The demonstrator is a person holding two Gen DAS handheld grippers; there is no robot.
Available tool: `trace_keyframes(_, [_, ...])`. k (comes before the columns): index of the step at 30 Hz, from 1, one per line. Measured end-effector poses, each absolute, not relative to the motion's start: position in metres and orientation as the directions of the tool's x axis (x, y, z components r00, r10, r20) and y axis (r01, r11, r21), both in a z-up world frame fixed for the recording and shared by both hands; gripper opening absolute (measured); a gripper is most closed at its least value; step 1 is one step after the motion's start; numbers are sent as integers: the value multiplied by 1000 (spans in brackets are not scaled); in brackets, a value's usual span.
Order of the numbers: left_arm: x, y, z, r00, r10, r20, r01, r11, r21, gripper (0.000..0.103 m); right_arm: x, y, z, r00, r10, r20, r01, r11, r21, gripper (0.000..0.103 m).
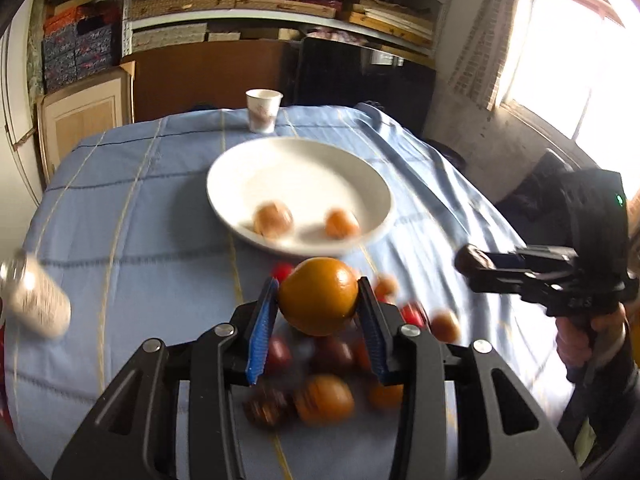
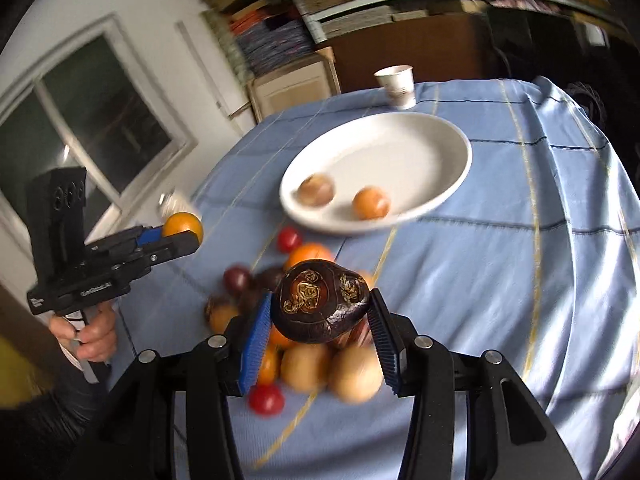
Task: Organize fruits
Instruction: 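Lower both held fruits into the white plate and open both tools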
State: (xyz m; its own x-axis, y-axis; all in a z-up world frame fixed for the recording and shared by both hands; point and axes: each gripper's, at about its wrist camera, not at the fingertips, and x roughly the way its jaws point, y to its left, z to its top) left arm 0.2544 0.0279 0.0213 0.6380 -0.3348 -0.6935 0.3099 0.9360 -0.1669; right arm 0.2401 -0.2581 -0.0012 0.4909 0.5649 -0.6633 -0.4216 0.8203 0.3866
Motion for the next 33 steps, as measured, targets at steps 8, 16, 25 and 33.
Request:
trace_keyframes(8, [393,21,7,585,-249,-772,196,967,-164,39,344,-258,-16,565,481,-671,-301,877,375,48])
trace_keyframes(16, [437,6,-23,555,-172,-814,184,980,-82,39,395,-241,-50,538,458,-708,-260,889,377,49])
trace_keyframes(25, [402,14,3,647,-162,-745,146,985,-88,87,373,-251,-32,574,510,-641,-277,857,434,72])
trace_keyframes(33, [284,33,6,761,-146,-632,91,989,-118,99,284,-257,-30,720,434,-541,-294,898,328,94])
